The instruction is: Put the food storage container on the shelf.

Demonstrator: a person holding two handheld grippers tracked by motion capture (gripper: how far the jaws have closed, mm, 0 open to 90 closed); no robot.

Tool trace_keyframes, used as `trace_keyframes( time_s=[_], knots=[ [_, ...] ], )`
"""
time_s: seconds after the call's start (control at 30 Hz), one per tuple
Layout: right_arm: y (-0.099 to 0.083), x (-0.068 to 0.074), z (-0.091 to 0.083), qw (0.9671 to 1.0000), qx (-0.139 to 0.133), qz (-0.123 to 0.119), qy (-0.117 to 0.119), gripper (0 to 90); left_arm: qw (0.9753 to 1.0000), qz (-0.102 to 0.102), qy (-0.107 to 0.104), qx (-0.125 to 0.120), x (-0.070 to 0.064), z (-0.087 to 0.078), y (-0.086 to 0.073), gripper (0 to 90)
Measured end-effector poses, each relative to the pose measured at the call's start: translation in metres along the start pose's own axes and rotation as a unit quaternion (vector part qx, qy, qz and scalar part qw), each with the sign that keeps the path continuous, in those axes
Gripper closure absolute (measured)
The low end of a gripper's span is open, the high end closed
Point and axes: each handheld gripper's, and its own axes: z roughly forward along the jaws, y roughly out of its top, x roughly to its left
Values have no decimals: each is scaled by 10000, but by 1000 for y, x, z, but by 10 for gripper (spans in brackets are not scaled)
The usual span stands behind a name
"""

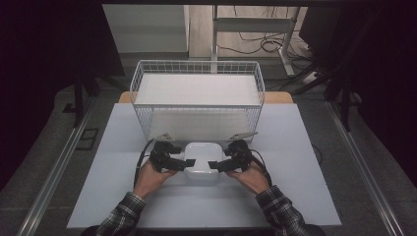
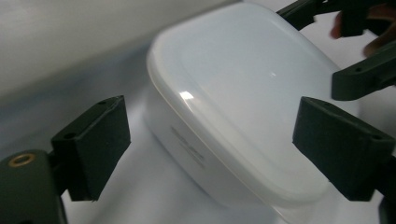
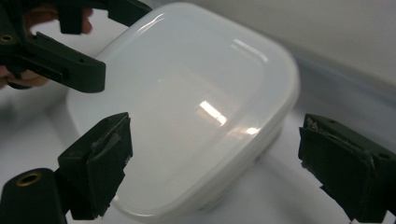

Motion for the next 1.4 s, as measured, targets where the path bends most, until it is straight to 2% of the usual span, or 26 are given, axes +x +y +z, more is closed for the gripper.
trace_keyframes(
  time_s=[0.07, 0.13, 0.23, 0.3, 0.37, 0.43, 0.53, 0.6, 0.63, 0.67, 0.7, 0.73, 0.83, 0.97, 1.07, 1.27, 1.4],
  knots=[
    [-2, 0, -1, 9996, 32, 165, 220, 173, 9996, 3, -261, 89, 0, -1, -2, 220],
    [-6, 2, -2, 9990, 102, 306, 313, 184, 9996, -42, -228, 138, -6, -4, -5, 230],
    [-10, 4, -8, 9981, 174, 459, 370, 280, 9997, -117, -167, 111, -12, -9, -10, 296],
    [-13, 5, -15, 9979, 125, 539, 345, 390, 9999, -139, -58, 41, -17, -15, -13, 376],
    [-14, 7, -24, 9982, -55, 581, 168, 558, 9998, -175, 111, -72, -21, -21, -14, 517],
    [-14, 9, -29, 9980, -98, 625, 93, 599, 9996, -201, 137, -114, -23, -23, -16, 567],
    [-16, 10, -32, 9964, -187, 829, 64, 659, 9990, -349, 151, -250, -24, -26, -18, 641],
    [-16, 10, -36, 9957, -352, 851, 0, 743, 9985, -277, 343, -323, -27, -28, -16, 716],
    [-15, 10, -39, 9956, -416, 833, -122, 771, 9984, -192, 409, -329, -29, -27, -15, 789],
    [-15, 11, -39, 9964, -460, 660, -282, 770, 9982, -136, 497, -321, -30, -25, -14, 789],
    [-14, 13, -39, 9962, -497, 567, -429, 773, 9982, -211, 493, -286, -30, -22, -13, 787],
    [-13, 13, -39, 9958, -519, 542, -518, 773, 9978, -200, 549, -303, -29, -21, -13, 789],
    [-8, 13, -42, 9949, -682, 442, -599, 775, 9972, -237, 551, -450, -26, -21, -7, 790],
    [3, 11, -44, 9938, -874, 352, -597, 776, 9965, -209, 606, -541, -22, -26, 4, 790],
    [9, 7, -39, 9933, -952, 349, -555, 775, 9960, -192, 694, -524, -16, -27, 10, 790],
    [17, -3, -25, 9930, -967, 441, -517, 775, 9954, -314, 747, -507, -3, -25, 19, 790],
    [22, -9, -20, 9925, -979, 479, -549, 773, 9951, -317, 790, -509, 3, -23, 25, 789]
  ],
)
